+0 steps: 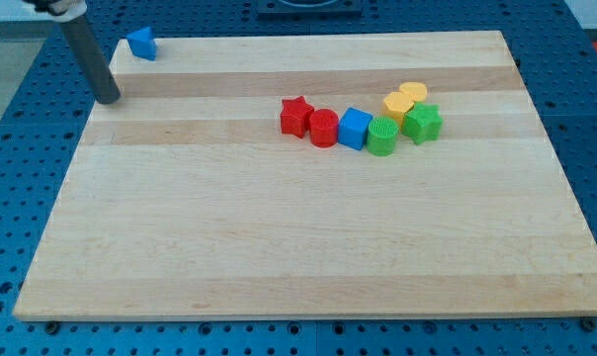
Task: Move the green star to the top center
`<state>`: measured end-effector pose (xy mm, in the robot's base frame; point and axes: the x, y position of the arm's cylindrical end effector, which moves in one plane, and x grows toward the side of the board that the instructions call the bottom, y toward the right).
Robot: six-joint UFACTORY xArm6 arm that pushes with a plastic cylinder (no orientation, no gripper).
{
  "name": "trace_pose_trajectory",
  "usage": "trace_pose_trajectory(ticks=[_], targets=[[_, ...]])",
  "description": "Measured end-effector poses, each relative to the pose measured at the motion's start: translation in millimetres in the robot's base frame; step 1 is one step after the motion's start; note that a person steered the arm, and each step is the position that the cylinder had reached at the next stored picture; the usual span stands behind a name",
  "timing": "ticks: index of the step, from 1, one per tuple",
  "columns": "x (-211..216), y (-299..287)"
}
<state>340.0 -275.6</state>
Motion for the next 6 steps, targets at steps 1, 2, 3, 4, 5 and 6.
trace_pose_trajectory(ticks=[1,2,3,4,5,6], targets=[[69,21],[138,124],[155,245],[134,331],[124,403],[95,416]])
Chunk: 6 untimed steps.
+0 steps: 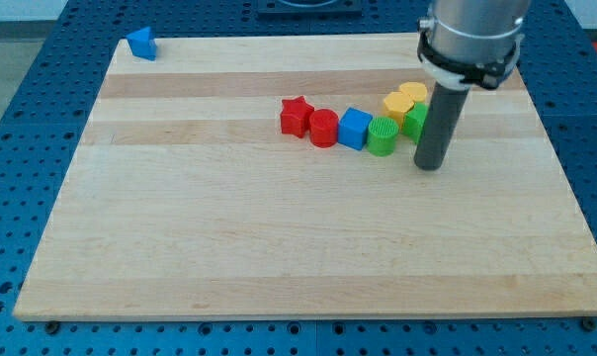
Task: Move the green star to the top center
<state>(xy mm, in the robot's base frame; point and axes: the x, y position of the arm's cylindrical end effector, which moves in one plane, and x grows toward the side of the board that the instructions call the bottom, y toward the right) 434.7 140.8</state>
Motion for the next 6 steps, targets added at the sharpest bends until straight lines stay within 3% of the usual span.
trace_pose_trajectory(ticks=[2,6], targets=[[-25,-5],[-126,50]])
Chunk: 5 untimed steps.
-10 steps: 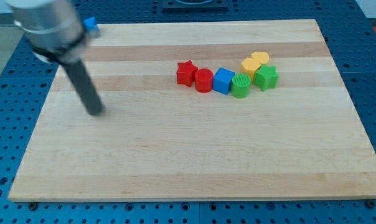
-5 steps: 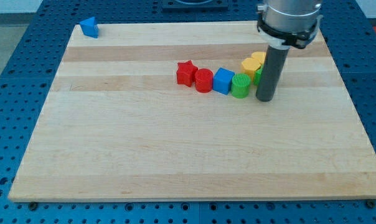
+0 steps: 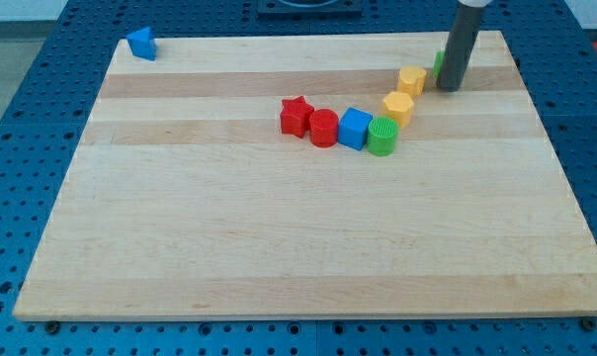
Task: Move the green star to the top center
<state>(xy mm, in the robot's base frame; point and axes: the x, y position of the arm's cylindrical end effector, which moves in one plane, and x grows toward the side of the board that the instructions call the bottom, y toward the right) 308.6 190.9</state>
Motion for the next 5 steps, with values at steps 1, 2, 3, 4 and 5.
trace_pose_trajectory(ticks=[1,2,3,4,5], targets=[[7,26],[10,70],[-11,77],[-37,56],[-37,30]])
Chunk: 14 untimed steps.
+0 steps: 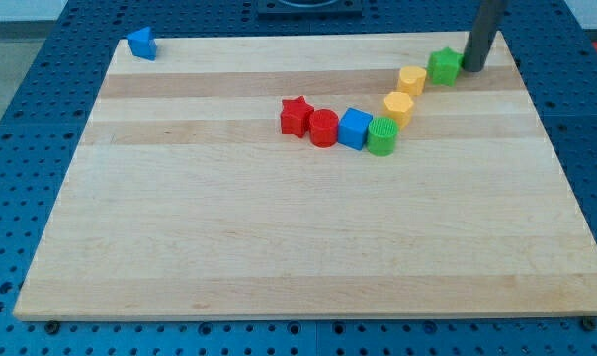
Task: Move the green star to the top center
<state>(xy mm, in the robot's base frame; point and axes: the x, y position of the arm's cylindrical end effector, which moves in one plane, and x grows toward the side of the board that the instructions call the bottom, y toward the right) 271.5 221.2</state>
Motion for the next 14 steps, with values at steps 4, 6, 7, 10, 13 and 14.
trace_pose_trajectory(ticks=[4,6,7,10,13,14], targets=[[5,-67],[3,-121],[-20,-129],[-35,-212],[2,-240],[2,-272]])
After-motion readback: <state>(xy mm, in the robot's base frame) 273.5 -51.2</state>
